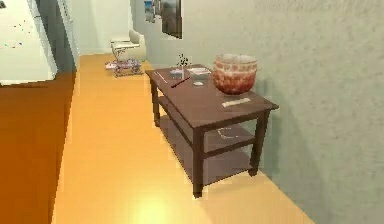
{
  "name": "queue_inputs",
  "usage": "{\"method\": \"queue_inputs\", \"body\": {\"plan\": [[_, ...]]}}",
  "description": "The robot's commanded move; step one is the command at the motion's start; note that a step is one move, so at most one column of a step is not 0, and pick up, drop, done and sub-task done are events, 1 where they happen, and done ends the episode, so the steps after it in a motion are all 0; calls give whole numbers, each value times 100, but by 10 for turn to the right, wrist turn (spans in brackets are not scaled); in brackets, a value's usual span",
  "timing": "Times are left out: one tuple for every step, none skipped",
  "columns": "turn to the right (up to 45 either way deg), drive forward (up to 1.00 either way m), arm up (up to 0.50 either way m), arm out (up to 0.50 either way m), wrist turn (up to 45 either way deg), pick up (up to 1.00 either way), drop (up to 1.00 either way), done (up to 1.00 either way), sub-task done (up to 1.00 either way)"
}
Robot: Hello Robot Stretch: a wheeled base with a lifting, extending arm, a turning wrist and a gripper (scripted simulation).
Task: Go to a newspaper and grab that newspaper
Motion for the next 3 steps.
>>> {"method": "queue_inputs", "body": {"plan": [[0,65,0,0,0,0,0,0,0],[-450,0,0,0,0,0,0,0,0],[-210,0,0,0,0,0,0,0,0]]}}
